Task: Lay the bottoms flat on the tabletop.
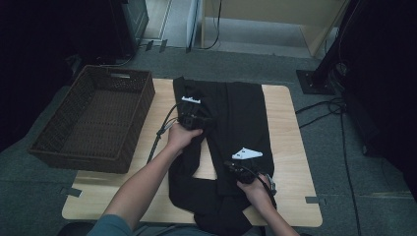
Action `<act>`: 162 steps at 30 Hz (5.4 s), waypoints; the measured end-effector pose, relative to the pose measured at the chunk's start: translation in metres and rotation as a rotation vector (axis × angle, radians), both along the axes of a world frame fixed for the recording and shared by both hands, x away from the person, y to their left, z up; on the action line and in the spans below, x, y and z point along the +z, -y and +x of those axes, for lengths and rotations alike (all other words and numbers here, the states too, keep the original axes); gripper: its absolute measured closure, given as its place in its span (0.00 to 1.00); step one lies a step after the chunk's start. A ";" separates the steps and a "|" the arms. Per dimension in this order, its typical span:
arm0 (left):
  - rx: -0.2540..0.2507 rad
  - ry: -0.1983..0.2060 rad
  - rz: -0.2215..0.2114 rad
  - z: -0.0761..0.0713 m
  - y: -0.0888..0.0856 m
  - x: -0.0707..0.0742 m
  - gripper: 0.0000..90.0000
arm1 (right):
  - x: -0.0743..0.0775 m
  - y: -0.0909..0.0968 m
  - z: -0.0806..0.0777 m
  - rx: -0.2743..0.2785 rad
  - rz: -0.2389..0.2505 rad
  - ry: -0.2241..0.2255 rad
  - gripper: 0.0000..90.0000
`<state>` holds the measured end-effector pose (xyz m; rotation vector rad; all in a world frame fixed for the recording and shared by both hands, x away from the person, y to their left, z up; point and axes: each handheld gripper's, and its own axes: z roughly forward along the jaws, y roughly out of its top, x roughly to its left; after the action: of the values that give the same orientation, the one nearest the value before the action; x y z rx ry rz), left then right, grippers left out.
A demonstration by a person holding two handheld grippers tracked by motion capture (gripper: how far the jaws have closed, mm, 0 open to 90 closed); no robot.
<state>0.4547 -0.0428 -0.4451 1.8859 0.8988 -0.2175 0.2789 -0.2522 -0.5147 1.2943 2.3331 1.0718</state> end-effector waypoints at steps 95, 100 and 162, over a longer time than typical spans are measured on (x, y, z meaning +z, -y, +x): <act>0.104 -0.092 0.168 -0.093 -0.119 -0.022 0.55 | 0.000 -0.007 0.017 -0.049 -0.037 0.034 1.00; 0.100 -0.086 0.201 -0.042 -0.084 -0.018 0.48 | 0.000 -0.007 0.018 -0.047 -0.032 0.031 1.00; 0.100 0.078 0.161 -0.108 -0.105 0.013 0.61 | 0.000 -0.005 0.019 -0.043 -0.046 0.036 0.99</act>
<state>0.3468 0.0620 -0.4326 1.9762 0.9786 -0.0104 0.2983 -0.2469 -0.5146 1.2917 2.2797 1.0142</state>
